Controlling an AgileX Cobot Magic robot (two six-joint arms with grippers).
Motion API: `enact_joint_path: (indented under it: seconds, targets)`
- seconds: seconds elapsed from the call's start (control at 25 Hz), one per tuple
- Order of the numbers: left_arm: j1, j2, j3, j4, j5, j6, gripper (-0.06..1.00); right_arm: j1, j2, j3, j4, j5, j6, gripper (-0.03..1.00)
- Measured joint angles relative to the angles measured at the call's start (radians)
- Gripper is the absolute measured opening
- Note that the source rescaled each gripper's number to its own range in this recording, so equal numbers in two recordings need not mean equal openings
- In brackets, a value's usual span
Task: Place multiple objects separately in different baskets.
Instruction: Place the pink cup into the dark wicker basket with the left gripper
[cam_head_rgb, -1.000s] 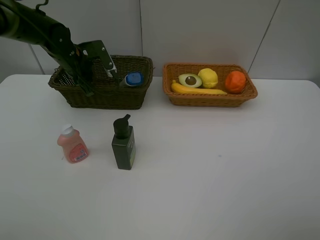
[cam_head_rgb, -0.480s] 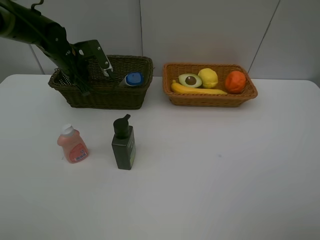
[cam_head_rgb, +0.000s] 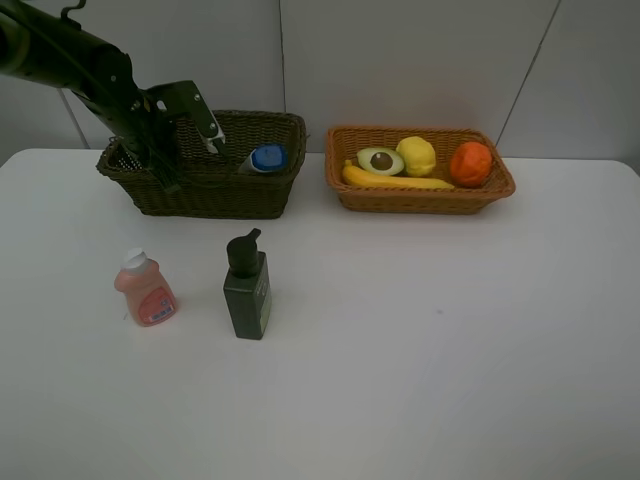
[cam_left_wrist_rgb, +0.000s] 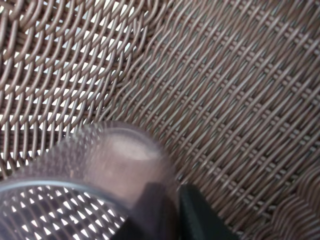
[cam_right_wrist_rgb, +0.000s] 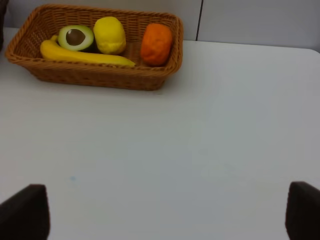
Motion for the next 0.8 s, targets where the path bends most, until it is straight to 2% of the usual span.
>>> enact_joint_path:
  seconds: [0.2,0.24,0.32,0.56,0.8]
  targets:
    - [0.004,0.000,-0.004,-0.020,-0.017,0.002,0.63,0.000,0.000,0.000,0.000,0.000,0.000,1.00]
    - [0.009,-0.001,-0.005,-0.026,-0.023,0.003,0.71,0.000,0.000,0.000,0.000,0.000,0.000,1.00]
    - [0.012,-0.002,-0.005,-0.033,-0.028,0.004,0.79,0.000,0.000,0.000,0.000,0.000,0.000,1.00]
    - [0.012,-0.005,-0.005,-0.042,-0.031,0.004,0.84,0.000,0.000,0.000,0.000,0.000,0.000,1.00]
    - [0.012,-0.005,-0.005,-0.043,-0.028,0.004,0.84,0.000,0.000,0.000,0.000,0.000,0.000,1.00]
